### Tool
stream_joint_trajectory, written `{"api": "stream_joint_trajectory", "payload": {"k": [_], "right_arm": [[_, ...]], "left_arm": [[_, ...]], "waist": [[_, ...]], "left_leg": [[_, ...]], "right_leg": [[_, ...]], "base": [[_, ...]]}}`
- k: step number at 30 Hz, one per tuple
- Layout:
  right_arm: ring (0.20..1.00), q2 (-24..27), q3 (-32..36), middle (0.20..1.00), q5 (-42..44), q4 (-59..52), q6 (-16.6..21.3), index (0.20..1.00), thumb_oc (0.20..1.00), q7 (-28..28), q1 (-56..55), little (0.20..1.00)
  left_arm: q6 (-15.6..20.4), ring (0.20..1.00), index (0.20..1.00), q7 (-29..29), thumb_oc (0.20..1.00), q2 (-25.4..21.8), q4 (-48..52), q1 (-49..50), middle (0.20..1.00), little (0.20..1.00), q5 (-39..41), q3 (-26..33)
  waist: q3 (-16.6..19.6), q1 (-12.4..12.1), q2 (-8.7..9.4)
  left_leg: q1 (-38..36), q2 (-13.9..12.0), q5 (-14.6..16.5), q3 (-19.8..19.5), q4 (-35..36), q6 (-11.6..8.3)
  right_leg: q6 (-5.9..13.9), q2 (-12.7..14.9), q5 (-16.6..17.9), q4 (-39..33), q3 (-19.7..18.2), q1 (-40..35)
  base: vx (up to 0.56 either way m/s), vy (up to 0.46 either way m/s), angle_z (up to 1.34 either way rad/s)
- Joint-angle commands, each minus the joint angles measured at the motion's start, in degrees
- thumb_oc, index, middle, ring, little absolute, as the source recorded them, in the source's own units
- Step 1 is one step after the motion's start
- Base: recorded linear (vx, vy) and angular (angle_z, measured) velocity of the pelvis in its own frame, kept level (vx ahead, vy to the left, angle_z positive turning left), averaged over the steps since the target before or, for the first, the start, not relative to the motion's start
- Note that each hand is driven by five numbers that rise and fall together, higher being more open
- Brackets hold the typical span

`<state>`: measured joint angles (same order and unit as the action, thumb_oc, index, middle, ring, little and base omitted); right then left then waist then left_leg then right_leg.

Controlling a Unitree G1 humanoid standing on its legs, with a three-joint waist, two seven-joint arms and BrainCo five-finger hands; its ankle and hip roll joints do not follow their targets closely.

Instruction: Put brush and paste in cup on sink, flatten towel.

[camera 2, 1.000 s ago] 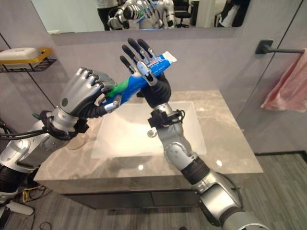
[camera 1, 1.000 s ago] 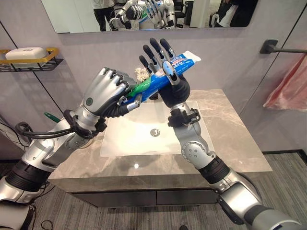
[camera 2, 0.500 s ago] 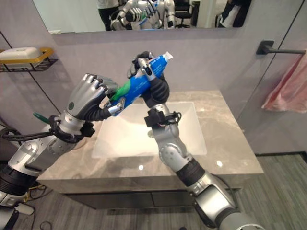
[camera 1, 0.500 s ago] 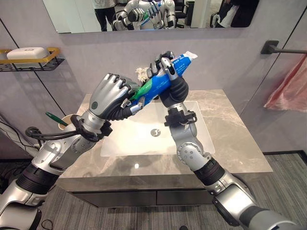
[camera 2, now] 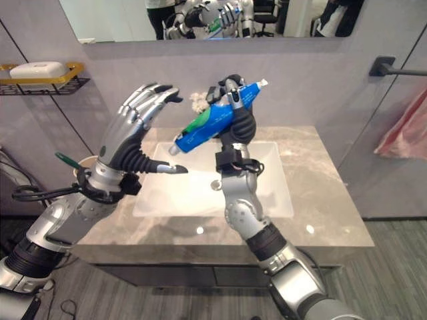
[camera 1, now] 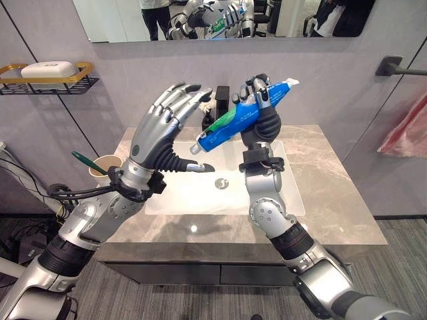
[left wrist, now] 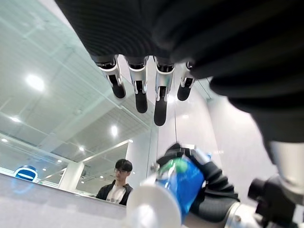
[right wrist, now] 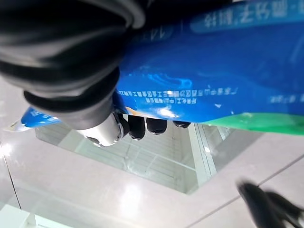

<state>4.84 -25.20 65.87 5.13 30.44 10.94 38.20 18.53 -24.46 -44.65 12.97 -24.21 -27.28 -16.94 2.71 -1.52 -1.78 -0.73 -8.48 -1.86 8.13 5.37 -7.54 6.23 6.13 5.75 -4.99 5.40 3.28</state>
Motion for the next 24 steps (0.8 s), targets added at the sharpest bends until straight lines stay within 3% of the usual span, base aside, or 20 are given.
{"api": "stream_joint_trajectory", "payload": {"k": [1, 10, 14, 18, 24], "right_arm": [[0.200, -1.49, 4.55, 0.200, -5.43, -3.63, 3.13, 0.200, 0.200, 1.22, 6.07, 0.200], [0.200, 2.63, 7.38, 0.200, -10.94, -3.98, 1.58, 0.200, 0.200, 5.34, 8.86, 0.200], [0.200, 5.80, 9.31, 0.200, -13.39, -2.94, 0.80, 0.200, 0.200, 6.68, 11.89, 0.200], [0.200, 8.86, 10.31, 0.200, -15.86, -1.58, -0.10, 0.200, 0.200, 7.98, 14.08, 0.200], [0.200, 12.12, 10.85, 0.200, -18.66, -0.26, -0.73, 0.200, 0.200, 9.10, 16.36, 0.200]], "left_arm": [[-0.43, 1.000, 1.000, -2.81, 1.000, -2.70, 3.12, -2.12, 1.000, 1.000, 4.54, 4.60], [1.50, 1.000, 1.000, -3.42, 1.000, -0.99, 6.62, 16.82, 1.000, 1.000, 14.60, 15.44], [2.24, 1.000, 1.000, -1.62, 1.000, 0.91, 6.13, 26.91, 1.000, 1.000, 21.77, 19.87], [2.50, 1.000, 1.000, 3.46, 1.000, 3.06, 4.20, 32.10, 1.000, 1.000, 29.10, 18.08], [1.33, 1.000, 1.000, 10.08, 1.000, 2.35, 1.36, 35.80, 1.000, 1.000, 33.64, 12.96]], "waist": [[-1.82, -0.52, 2.44], [-2.26, -4.26, 3.47], [-2.86, -7.54, 4.43], [-3.28, -10.23, 5.19], [-3.71, -12.54, 5.62]], "left_leg": [[-2.73, 2.45, 3.16, -2.04, -0.37, 1.45], [-1.33, 2.85, 2.55, -4.47, -0.37, 1.57], [0.25, 3.43, 1.90, -6.87, -0.37, 1.60], [1.90, 4.28, 1.24, -9.76, -0.37, 1.84], [3.57, 5.40, 0.61, -12.61, -0.37, 2.02]], "right_leg": [[0.45, 3.07, -0.90, -0.01, 0.60, -5.73], [0.34, 3.31, -1.08, -0.01, 2.73, -6.23], [0.39, 3.56, -1.13, -0.01, 5.06, -6.52], [0.53, 4.12, -1.09, -0.01, 7.87, -7.05], [0.92, 4.73, -1.17, -0.01, 10.86, -7.61]], "base": [[0.00, 0.000, 0.00], [-0.01, 0.003, 0.16], [-0.03, 0.004, 0.34], [-0.02, 0.001, 0.43], [-0.02, 0.014, 0.34]]}}
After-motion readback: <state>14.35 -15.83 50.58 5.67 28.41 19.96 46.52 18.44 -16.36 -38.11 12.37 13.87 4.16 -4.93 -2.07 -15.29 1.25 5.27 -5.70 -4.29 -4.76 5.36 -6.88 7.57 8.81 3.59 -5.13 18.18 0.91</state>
